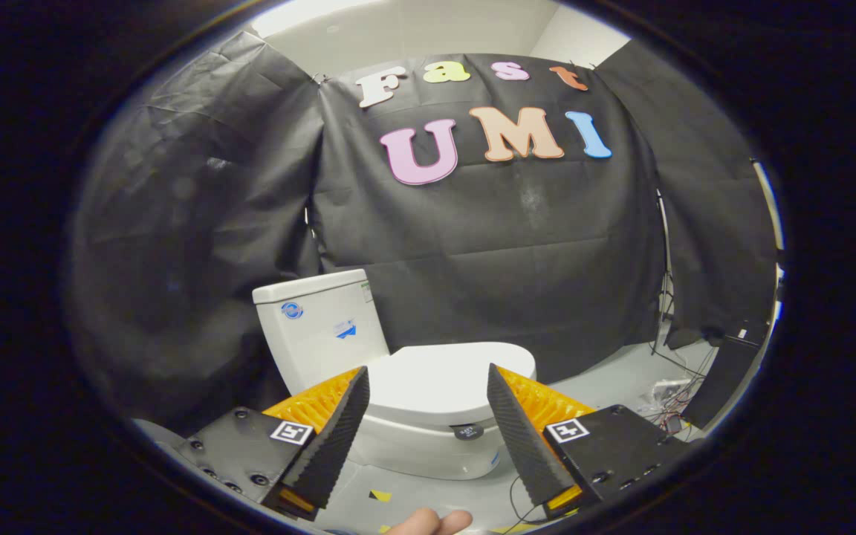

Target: Open the toilet lid.

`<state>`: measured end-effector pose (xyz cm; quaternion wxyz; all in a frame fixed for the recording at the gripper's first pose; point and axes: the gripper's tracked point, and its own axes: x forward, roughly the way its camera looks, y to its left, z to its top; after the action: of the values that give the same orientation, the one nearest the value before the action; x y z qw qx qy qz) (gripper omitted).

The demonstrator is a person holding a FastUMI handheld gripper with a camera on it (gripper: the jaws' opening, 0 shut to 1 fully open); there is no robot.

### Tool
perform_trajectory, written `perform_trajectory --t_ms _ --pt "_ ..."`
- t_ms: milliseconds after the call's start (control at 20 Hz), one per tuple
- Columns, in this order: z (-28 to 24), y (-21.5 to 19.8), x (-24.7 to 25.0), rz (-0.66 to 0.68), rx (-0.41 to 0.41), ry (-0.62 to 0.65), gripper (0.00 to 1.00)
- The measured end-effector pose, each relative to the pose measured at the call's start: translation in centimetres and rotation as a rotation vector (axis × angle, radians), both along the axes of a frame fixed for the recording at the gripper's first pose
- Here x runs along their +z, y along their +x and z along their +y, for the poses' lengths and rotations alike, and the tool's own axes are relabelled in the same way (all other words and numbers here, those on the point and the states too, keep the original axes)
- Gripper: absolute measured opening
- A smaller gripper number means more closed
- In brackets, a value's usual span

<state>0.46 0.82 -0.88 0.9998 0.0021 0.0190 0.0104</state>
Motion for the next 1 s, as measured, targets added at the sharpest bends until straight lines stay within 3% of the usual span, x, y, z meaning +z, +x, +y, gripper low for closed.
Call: perform_trajectory --t_ms 600,1000 --pt "-0.6 0.2 -0.5 0.010 -0.016 0.001 0.98" --pt "-3.1 4.3 -2.8 0.055 -0.087 0.126 0.99"
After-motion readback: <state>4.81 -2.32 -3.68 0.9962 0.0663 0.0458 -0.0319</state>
